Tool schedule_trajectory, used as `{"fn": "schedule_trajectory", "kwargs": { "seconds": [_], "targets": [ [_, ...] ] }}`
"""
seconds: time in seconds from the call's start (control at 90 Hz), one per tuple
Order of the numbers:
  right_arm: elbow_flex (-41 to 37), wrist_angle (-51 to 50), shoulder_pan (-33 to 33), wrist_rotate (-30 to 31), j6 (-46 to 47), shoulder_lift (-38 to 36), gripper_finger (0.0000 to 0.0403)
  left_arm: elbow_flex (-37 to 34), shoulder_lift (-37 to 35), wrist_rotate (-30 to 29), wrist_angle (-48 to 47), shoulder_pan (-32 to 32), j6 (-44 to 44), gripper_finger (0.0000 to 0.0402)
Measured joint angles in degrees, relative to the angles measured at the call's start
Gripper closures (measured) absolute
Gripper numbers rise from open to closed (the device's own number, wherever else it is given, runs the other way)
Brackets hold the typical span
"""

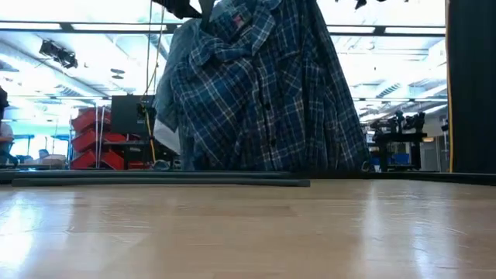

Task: Hang clothes
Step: Unhang the blue shirt from the hanging rack

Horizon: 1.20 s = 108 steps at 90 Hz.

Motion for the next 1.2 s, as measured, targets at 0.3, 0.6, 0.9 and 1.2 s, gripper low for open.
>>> {"fn": "schedule_trajectory", "kwargs": {
  "seconds": [0.3,0.6,0.9,1.2],
  "targets": [
    [0.0,-11.7,11.0,8.8,-10.7,-9.0,0.0389,0.0,-3.2,-11.6,-1.5,0.1,5.5,0.0229],
    [0.0,-15.8,30.5,22.1,-22.4,-18.2,0.0389,0.1,-7.9,-10.0,-1.4,0.1,3.1,0.0229],
    [0.0,-16.6,47.9,35.8,-30.9,-20.3,0.0389,0.0,-8.5,6.3,-10.2,-1.1,-13.7,0.0230],
    [1.9,-20.8,61.5,55.5,-42.9,-20.2,0.0389,0.0,-10.1,7.1,-17.4,-3.3,-15.7,0.0230]
  ]
}}
